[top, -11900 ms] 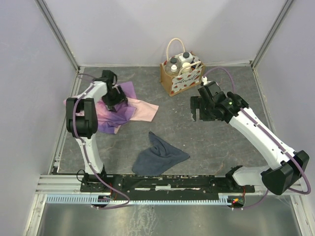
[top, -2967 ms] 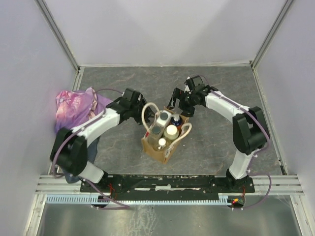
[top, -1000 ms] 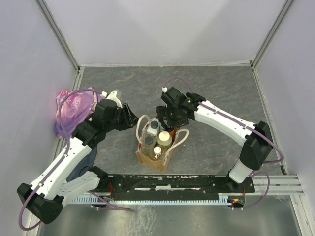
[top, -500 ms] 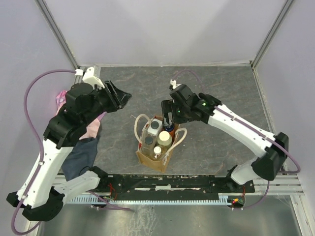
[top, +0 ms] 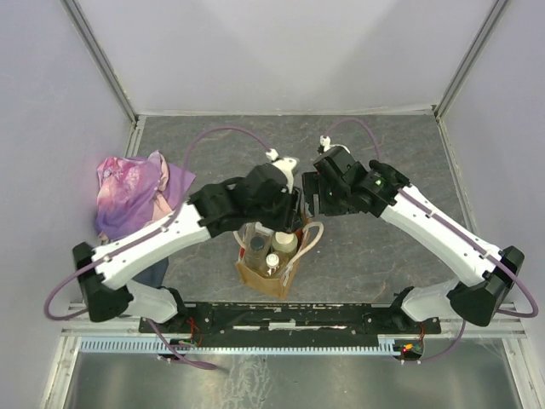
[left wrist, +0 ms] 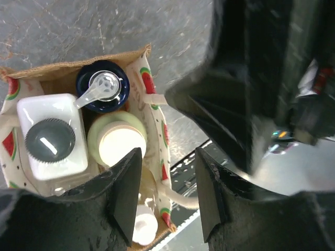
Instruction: Take the personal care products out of the canvas bag
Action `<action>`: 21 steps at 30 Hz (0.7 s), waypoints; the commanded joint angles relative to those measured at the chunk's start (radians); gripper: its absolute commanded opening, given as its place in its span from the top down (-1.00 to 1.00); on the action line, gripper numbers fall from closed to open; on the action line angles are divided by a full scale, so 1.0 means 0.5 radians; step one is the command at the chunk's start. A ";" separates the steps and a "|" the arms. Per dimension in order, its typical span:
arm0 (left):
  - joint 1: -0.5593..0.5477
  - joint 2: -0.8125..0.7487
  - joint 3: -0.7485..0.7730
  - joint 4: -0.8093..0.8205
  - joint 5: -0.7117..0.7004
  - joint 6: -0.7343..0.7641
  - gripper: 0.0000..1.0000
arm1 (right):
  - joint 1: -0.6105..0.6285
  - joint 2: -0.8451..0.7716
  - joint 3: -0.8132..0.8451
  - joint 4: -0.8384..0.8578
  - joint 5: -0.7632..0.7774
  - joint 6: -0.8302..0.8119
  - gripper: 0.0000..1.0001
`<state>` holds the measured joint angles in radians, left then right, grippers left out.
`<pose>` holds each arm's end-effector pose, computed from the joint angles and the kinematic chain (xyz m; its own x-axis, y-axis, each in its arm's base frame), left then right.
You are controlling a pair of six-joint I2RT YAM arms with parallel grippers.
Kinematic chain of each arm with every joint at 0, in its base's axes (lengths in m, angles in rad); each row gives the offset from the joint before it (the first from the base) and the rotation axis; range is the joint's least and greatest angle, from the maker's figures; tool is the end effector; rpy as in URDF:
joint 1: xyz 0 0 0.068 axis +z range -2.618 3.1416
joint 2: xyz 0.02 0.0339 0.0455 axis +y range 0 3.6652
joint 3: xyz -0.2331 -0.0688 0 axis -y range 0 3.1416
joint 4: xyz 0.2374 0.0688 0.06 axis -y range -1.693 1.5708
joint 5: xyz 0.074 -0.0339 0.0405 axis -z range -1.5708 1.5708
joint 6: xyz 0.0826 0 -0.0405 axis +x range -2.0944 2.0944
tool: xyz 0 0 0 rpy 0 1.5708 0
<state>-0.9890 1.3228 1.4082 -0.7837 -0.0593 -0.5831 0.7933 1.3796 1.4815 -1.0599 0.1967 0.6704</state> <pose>0.1767 -0.2597 0.3189 -0.7404 0.1255 -0.6604 0.4808 0.7853 -0.3899 0.2184 0.1989 0.2994 -0.8349 0.0204 -0.5500 -0.1293 0.9641 0.2321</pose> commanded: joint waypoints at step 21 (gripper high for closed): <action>-0.054 0.426 -0.288 0.568 -0.451 0.266 -0.25 | 0.003 -0.434 -0.405 0.003 -0.237 0.208 -0.77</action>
<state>-1.0168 1.5101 1.2747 -0.6239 -0.2531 -0.4854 0.7937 1.1995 1.2785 -1.0710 0.0742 0.7597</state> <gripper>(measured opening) 0.614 0.879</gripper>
